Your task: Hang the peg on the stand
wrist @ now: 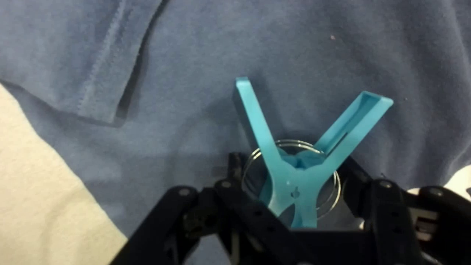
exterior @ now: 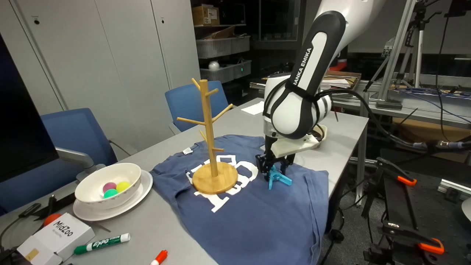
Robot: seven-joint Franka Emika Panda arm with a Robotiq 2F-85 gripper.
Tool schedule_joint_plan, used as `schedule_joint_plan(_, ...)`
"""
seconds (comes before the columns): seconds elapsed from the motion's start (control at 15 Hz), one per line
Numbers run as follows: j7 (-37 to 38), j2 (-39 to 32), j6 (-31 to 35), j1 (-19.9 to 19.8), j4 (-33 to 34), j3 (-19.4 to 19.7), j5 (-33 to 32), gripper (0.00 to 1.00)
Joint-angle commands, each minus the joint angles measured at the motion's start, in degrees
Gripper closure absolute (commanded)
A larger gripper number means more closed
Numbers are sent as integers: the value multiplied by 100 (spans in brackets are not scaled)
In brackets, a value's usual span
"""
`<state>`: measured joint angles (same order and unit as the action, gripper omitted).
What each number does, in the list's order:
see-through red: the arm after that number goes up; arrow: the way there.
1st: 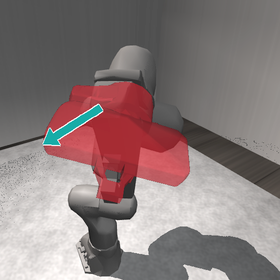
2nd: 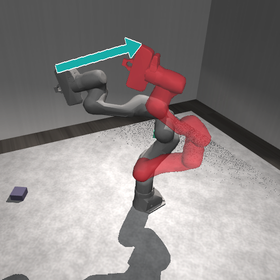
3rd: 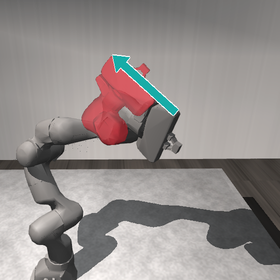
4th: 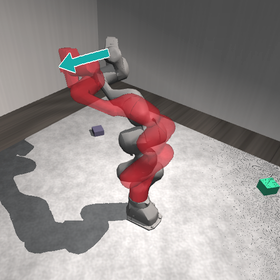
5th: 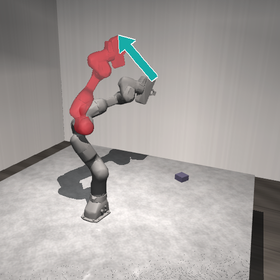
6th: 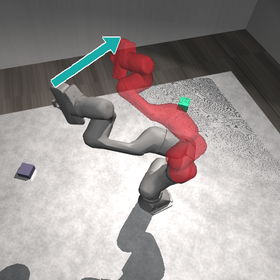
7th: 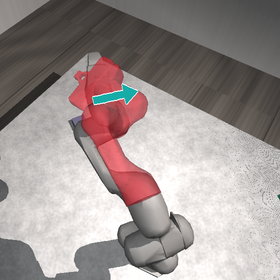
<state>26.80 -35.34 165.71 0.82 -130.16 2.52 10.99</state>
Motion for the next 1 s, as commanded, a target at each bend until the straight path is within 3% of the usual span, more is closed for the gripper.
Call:
schedule_joint_plan(0.0, -199, -53, 106, -8, 58, -14, 223, 64)
schedule_joint_plan(0.47, -110, 643, -52, 232, -536, 180, 81, 64)
schedule_joint_plan(0.93, -766, 2038, -636, 117, -1504, 2, -80, 64)
